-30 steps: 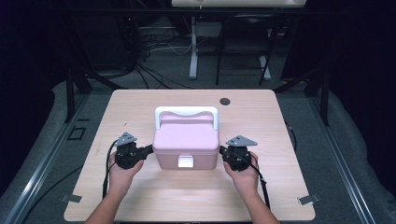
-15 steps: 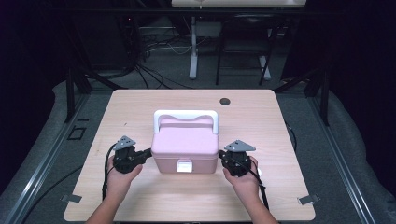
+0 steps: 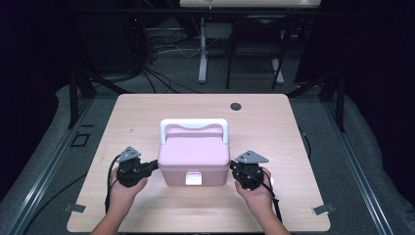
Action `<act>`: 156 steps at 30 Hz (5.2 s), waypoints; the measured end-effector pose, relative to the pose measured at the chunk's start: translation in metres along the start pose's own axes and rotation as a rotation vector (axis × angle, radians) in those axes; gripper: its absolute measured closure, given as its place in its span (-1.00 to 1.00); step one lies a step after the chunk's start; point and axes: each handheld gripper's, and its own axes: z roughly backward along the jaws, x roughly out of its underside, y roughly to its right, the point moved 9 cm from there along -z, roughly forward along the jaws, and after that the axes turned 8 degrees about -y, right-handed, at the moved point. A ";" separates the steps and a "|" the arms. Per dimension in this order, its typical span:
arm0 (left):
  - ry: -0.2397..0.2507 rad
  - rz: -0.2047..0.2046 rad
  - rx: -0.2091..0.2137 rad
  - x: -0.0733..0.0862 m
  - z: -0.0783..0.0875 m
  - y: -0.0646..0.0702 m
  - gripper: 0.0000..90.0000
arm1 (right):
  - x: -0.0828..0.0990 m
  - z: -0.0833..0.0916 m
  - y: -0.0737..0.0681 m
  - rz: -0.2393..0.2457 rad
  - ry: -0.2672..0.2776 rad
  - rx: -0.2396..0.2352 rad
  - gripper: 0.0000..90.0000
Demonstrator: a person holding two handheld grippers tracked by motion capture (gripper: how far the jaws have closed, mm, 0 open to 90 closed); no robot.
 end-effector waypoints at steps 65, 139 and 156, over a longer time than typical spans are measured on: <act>-0.033 -0.004 0.041 0.041 0.035 0.035 0.99 | 0.043 0.047 -0.035 0.022 -0.027 -0.050 1.00; 0.001 -0.042 0.127 -0.034 0.061 0.031 -0.06 | -0.030 0.080 -0.019 0.013 0.017 -0.199 0.02; -0.018 -0.051 0.156 -0.046 0.041 0.042 0.00 | -0.043 0.066 -0.023 0.003 0.027 -0.237 0.20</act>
